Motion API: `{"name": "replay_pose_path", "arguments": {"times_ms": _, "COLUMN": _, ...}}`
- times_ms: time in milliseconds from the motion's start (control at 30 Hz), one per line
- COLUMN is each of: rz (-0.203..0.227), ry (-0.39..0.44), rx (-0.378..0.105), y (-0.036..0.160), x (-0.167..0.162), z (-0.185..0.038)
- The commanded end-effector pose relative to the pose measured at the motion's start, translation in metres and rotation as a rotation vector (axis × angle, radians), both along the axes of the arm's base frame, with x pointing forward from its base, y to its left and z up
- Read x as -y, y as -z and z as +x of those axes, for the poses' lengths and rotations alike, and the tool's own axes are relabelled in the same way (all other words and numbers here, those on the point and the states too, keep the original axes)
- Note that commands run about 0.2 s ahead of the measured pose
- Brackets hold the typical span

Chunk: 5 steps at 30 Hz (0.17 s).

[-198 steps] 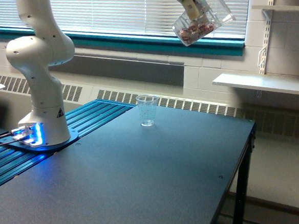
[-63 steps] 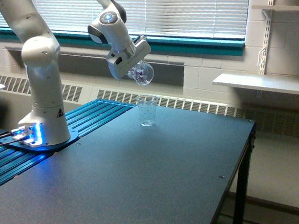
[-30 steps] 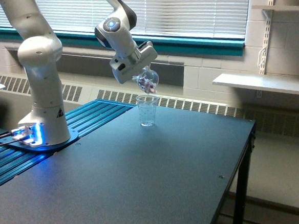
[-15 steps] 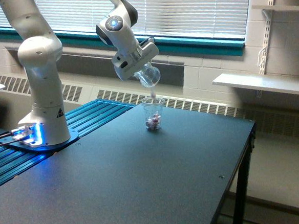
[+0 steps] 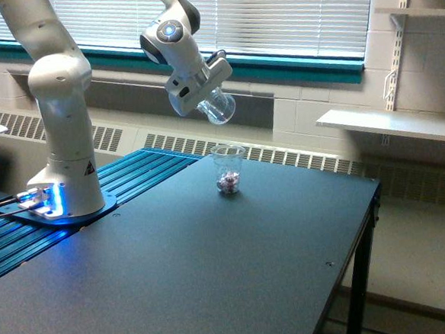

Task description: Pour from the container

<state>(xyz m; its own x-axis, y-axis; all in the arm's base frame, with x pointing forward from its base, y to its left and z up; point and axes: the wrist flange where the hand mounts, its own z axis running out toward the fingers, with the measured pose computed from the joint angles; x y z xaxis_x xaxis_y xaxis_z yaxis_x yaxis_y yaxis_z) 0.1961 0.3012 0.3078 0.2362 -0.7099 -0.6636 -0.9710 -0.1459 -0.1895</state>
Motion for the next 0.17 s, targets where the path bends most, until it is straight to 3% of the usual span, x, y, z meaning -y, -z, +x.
{"name": "replay_pose_path", "arguments": {"times_ms": 33, "rz": -0.025, "ry": -0.004, "rx": -0.008, "y": 0.0042, "x": 0.001, "z": -0.0038}}
{"name": "replay_pose_path", "arguments": {"times_ms": 167, "rz": -0.032, "ry": 0.001, "rx": -0.008, "y": 0.0054, "x": 0.0035, "z": -0.0018}}
